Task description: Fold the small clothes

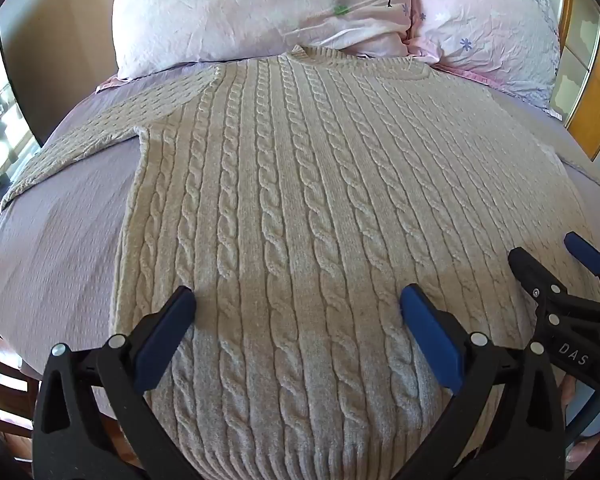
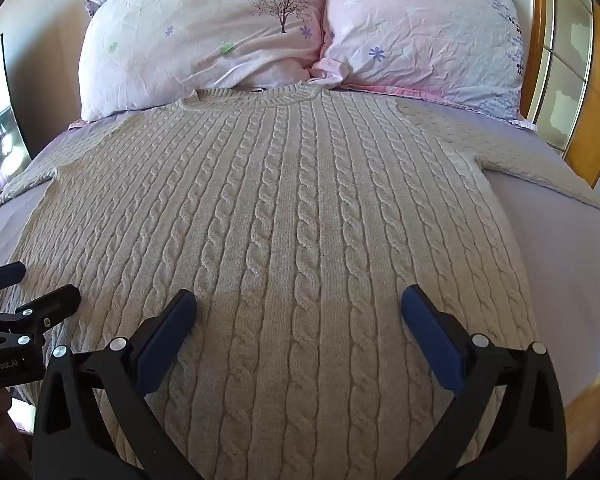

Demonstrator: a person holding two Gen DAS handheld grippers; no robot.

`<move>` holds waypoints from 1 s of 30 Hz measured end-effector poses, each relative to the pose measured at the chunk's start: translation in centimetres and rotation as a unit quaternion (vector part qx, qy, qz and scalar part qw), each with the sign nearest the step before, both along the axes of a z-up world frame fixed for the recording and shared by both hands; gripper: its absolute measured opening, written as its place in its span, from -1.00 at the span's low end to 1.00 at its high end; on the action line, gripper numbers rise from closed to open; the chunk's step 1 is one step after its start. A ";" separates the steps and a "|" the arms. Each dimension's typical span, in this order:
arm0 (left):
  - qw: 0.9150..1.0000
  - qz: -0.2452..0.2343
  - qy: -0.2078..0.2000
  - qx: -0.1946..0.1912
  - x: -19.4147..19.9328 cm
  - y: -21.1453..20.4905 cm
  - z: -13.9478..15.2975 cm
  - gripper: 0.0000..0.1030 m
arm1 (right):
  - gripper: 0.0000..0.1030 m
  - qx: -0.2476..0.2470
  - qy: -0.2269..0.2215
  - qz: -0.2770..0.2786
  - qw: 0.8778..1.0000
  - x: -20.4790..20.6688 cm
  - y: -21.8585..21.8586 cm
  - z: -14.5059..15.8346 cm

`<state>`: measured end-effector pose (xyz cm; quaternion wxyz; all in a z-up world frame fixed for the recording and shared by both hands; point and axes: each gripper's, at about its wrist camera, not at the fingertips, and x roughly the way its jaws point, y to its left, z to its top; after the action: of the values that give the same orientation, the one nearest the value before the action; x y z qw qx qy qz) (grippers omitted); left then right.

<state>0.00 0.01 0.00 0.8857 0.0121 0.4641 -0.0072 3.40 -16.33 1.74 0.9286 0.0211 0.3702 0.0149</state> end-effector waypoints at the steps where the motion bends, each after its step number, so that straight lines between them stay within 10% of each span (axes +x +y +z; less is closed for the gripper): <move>1: 1.000 0.000 -0.001 0.000 0.0 0.0 0.0 0.97 | 0.97 0.000 0.000 0.000 1.000 0.0 0.0 0.0; 30: 1.000 0.000 -0.007 0.001 0.0 0.0 0.0 0.97 | 0.97 0.000 0.000 0.000 1.000 -0.1 -0.1 0.1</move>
<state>-0.03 0.00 0.05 0.8888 0.0130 0.4581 -0.0068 3.31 -16.38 1.80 0.9287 0.0212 0.3699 0.0146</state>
